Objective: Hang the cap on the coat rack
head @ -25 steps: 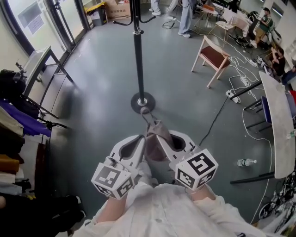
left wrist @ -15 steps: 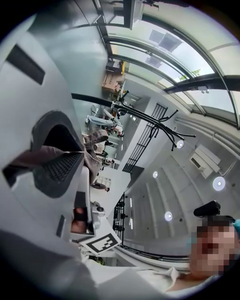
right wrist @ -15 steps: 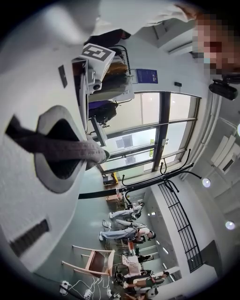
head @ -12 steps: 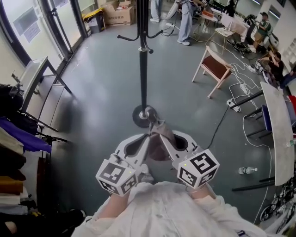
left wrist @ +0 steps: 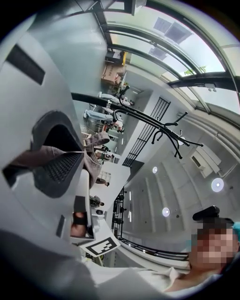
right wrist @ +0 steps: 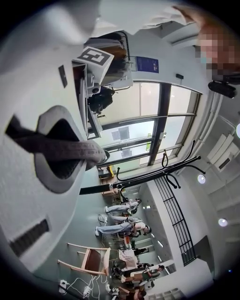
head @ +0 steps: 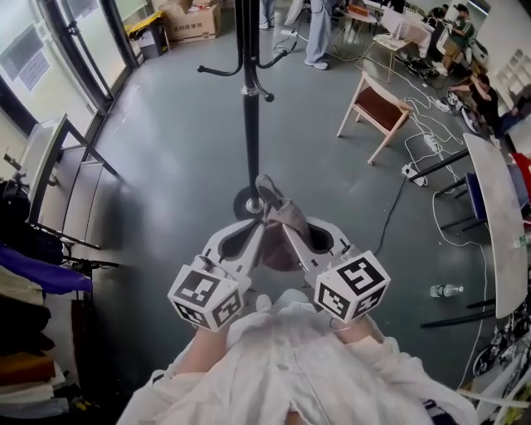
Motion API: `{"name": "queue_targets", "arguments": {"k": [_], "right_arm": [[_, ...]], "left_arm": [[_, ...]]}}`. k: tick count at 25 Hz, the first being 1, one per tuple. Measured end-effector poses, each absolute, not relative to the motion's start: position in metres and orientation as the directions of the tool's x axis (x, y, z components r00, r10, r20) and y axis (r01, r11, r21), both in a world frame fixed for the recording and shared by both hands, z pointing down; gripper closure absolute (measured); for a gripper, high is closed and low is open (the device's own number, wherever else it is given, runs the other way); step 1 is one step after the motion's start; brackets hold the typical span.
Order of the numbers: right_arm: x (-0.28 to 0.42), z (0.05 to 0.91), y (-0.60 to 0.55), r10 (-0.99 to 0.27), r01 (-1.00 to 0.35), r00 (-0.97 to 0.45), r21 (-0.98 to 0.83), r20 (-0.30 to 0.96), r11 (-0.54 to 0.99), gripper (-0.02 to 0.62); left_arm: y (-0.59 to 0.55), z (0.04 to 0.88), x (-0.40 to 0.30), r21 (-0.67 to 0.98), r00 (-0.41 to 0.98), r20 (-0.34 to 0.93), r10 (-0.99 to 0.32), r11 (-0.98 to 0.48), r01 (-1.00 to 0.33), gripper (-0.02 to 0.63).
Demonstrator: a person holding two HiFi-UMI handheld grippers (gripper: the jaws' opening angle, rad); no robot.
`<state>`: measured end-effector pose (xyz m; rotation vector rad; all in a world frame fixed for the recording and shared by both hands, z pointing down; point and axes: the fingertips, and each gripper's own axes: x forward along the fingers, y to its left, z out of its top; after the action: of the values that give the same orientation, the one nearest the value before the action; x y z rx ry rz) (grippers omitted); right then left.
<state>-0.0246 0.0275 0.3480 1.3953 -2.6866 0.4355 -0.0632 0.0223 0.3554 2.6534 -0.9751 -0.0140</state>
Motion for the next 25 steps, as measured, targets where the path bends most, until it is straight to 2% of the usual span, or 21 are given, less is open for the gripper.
{"name": "queue_targets", "arguments": {"k": [10,25], "right_arm": [[-0.012,0.357,-0.015,-0.800,-0.821,-0.565,-0.236,0.204,0.519,0.581],[0.007,0.339,-0.135,-0.767,-0.778,-0.625,-0.200,0.147,0.596,0.581]], "left_arm": [[-0.017,0.363,-0.054,0.309,0.777,0.107,-0.621,-0.721,-0.619,0.585],[-0.140,0.346,-0.033,0.264,0.745,0.092,-0.660,-0.705,-0.658,0.585]]}}
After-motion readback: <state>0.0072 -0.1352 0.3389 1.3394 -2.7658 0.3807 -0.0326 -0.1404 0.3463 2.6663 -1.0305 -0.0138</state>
